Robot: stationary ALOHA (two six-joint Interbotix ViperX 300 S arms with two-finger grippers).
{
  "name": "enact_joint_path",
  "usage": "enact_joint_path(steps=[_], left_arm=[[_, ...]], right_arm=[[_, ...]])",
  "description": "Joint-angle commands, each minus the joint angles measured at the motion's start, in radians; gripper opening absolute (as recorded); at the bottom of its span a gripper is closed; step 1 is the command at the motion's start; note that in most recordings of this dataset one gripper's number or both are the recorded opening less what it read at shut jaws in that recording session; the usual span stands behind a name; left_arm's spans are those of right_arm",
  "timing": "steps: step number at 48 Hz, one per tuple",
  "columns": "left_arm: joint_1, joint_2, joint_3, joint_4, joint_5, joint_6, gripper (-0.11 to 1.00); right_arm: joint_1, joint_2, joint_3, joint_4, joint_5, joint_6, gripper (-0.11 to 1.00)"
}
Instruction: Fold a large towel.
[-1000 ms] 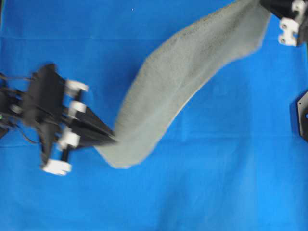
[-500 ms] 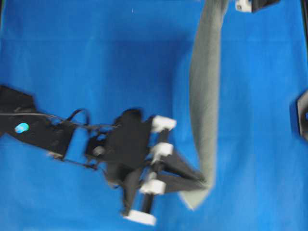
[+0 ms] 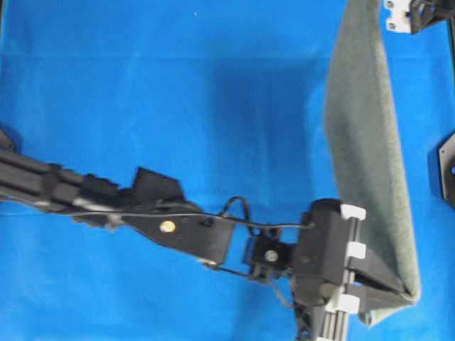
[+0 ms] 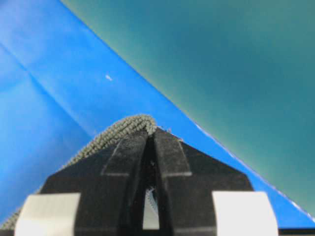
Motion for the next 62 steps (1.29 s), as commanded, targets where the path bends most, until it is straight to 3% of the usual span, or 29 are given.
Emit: enact_joint_path(steps=[1,10,19,25,33,44,62], left_arm=[[0.002,-0.002,-0.048,0.0,-0.009,0.0,0.04],[0.002,-0.051,0.087,-0.006,-0.028,-0.012,0.04],[-0.012,-0.179,0.416,-0.035,-0.264,-0.035,0.04],[-0.02,-0.268,0.626,-0.037,-0.391,-0.106,0.04],[-0.057,-0.339,0.787,-0.037,-0.423,-0.204,0.04],[-0.104,-0.362,0.85,-0.038,-0.388,-0.27,0.04],[-0.041,-0.362,0.859,-0.04,-0.245,-0.287,0.04]], right_arm=[[-0.008,-0.005,0.006,-0.008,0.002,0.0,0.03],[-0.006,0.086,0.011,-0.008,-0.054,0.002,0.03],[0.005,0.273,-0.032,-0.008,-0.178,0.002,0.03],[0.04,0.425,-0.101,-0.008,-0.253,-0.002,0.03],[0.084,0.591,-0.235,-0.028,-0.276,-0.002,0.03],[0.117,0.724,-0.365,-0.089,-0.276,-0.002,0.03],[0.124,0.752,-0.377,-0.124,-0.279,-0.002,0.04]])
